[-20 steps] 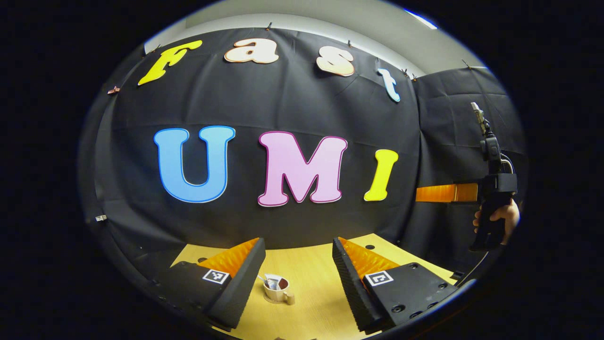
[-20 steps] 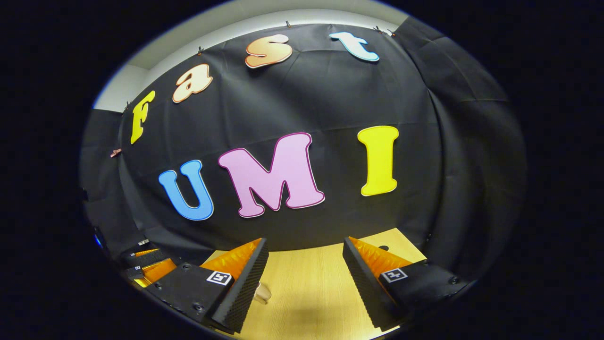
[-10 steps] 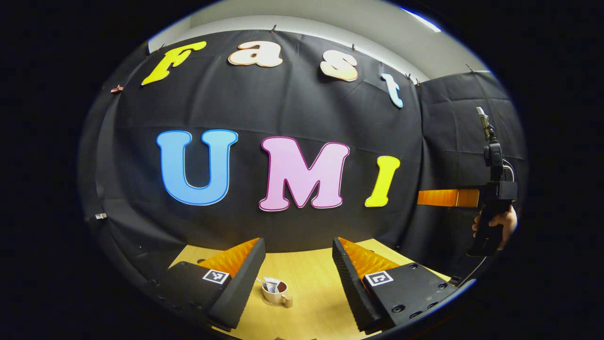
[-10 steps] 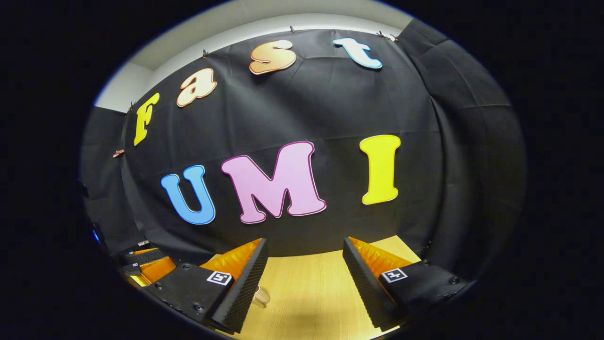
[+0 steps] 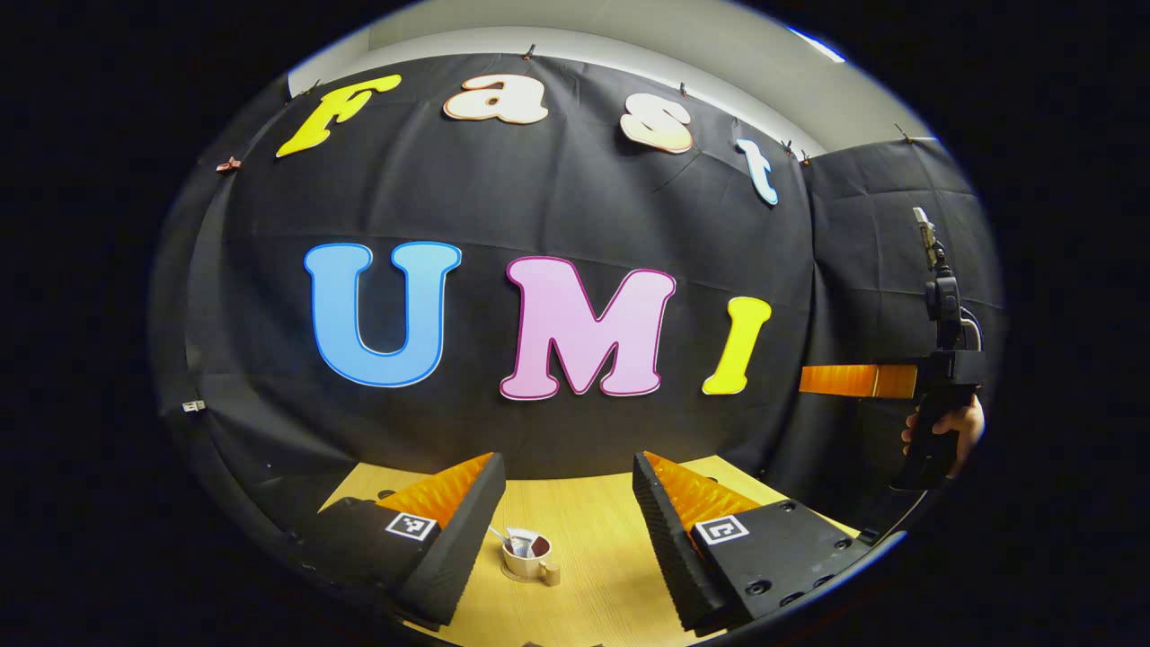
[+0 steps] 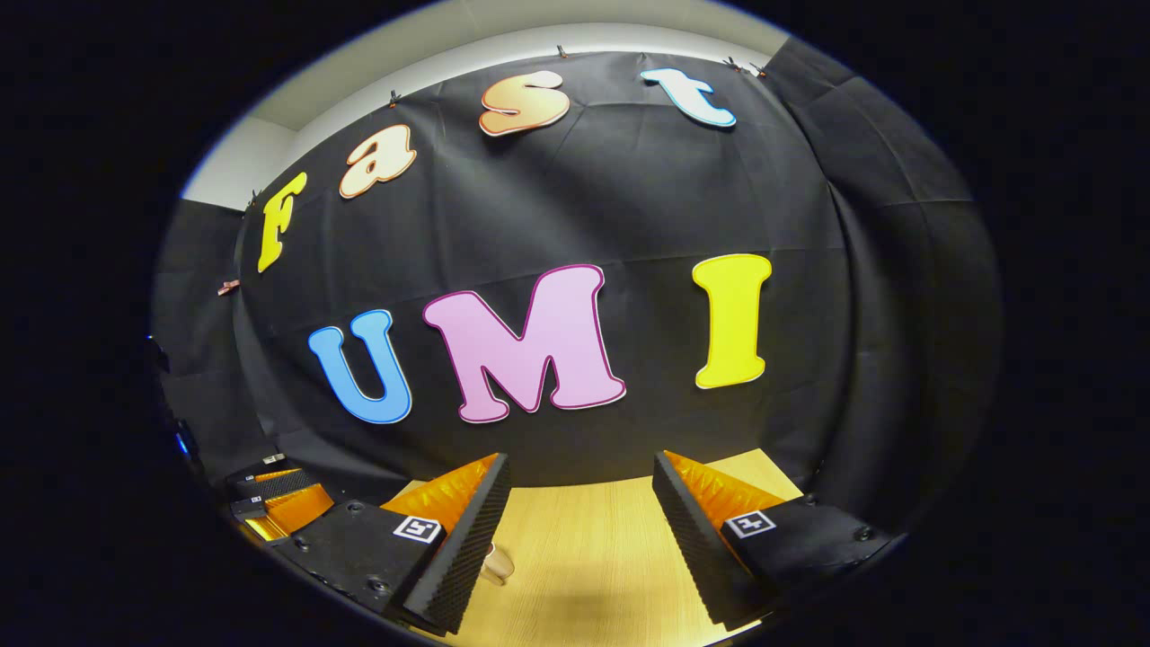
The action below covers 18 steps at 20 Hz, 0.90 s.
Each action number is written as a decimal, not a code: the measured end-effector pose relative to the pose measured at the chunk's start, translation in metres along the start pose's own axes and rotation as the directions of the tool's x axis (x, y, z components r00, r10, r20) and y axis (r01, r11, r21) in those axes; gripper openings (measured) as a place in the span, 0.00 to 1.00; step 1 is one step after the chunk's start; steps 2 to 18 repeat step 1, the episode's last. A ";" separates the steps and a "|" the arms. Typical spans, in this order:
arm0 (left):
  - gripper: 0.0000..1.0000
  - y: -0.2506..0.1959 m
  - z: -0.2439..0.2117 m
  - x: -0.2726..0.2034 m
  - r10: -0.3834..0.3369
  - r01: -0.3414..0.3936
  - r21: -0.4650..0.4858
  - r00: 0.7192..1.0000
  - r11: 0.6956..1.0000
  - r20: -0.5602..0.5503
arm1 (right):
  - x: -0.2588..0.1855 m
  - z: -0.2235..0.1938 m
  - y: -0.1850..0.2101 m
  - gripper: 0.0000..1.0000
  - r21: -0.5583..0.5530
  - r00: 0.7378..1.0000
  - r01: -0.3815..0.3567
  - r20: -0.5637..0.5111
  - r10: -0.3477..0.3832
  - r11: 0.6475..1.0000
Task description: Put the toothbrush and toothpaste on the desktop into the cup, then pick up the cup and place it on the coaster on the desktop.
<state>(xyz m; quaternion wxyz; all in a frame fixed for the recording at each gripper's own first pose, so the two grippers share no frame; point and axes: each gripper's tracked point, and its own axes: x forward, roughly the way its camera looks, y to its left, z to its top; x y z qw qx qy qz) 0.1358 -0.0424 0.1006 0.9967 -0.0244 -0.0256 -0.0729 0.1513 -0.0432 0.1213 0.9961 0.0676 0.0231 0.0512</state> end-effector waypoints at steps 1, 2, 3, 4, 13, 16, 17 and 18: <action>0.89 -0.002 -0.001 0.000 -0.001 0.001 -0.003 1.000 1.000 -0.003 | 0.000 -0.001 -0.001 0.98 -0.001 1.000 0.000 -0.005 0.000 1.000; 0.89 -0.002 -0.001 0.000 -0.001 0.001 -0.003 1.000 1.000 -0.003 | 0.000 -0.001 -0.001 0.98 -0.001 1.000 0.000 -0.005 0.000 1.000; 0.89 -0.002 -0.001 0.000 -0.001 0.001 -0.003 1.000 1.000 -0.003 | 0.000 -0.001 -0.001 0.98 -0.001 1.000 0.000 -0.005 0.000 1.000; 0.89 -0.002 -0.001 0.000 -0.001 0.001 -0.003 1.000 1.000 -0.003 | 0.000 -0.001 -0.001 0.98 -0.001 1.000 0.000 -0.005 0.000 1.000; 0.89 -0.002 -0.001 0.000 -0.001 0.001 -0.003 1.000 1.000 -0.003 | 0.000 -0.001 -0.001 0.98 -0.001 1.000 0.000 -0.005 0.000 1.000; 0.89 -0.002 -0.001 0.000 -0.001 0.001 -0.003 1.000 1.000 -0.003 | 0.000 -0.001 -0.001 0.98 -0.001 1.000 0.000 -0.005 0.000 1.000; 0.89 -0.002 -0.001 0.000 -0.001 0.001 -0.003 1.000 1.000 -0.003 | 0.000 -0.001 -0.001 0.98 -0.001 1.000 0.000 -0.005 0.000 1.000; 0.89 -0.002 -0.001 0.000 -0.001 0.001 -0.003 1.000 1.000 -0.003 | 0.000 -0.001 -0.001 0.98 -0.001 1.000 0.000 -0.005 0.000 1.000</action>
